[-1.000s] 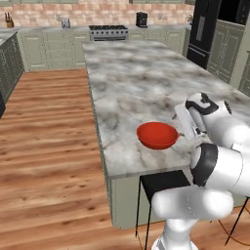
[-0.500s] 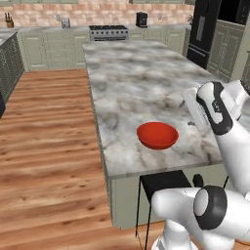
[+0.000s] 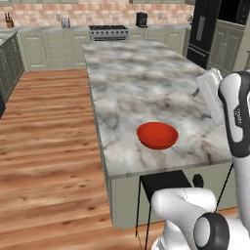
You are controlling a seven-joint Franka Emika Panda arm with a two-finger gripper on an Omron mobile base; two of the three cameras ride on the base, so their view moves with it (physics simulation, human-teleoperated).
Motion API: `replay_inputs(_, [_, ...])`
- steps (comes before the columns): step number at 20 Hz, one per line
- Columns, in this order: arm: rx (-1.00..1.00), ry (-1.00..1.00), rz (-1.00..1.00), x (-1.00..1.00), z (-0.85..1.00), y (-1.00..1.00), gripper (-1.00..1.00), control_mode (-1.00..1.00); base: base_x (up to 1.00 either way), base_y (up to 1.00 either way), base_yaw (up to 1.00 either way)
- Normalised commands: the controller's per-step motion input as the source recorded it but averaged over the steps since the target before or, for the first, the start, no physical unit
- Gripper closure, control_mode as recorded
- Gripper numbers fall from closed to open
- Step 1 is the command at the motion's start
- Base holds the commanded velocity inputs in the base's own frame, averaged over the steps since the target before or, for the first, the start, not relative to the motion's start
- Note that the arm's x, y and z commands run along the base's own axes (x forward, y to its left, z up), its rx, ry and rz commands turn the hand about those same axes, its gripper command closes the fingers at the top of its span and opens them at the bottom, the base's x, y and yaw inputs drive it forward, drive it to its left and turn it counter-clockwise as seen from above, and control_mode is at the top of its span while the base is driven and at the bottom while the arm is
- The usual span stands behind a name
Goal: Pick up the bowls from the cabinet and place each bowl in front of a stool on the dining counter.
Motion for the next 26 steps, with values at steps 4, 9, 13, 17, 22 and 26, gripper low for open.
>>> replay_inputs(4, [0.00,0.00,0.00,-0.91,0.56,0.14,-1.00,-1.00,0.00,0.00,0.00])
replay_inputs(9, [-0.02,0.00,0.00,-0.78,0.27,0.35,-1.00,-1.00,0.00,0.00,0.00])
replay_inputs(13, [0.00,0.00,0.00,-0.57,0.11,0.28,-1.00,-1.00,0.00,0.00,0.00])
replay_inputs(17, [0.00,-0.06,0.00,-0.21,0.01,0.03,-1.00,-1.00,0.00,0.00,0.00])
replay_inputs(22, [0.00,-0.10,-0.02,-0.14,0.00,0.03,-1.00,-1.00,0.00,0.00,0.00])
replay_inputs(26, [0.00,-0.02,0.00,-0.09,0.00,0.04,-1.00,1.00,-0.71,0.37,0.00])
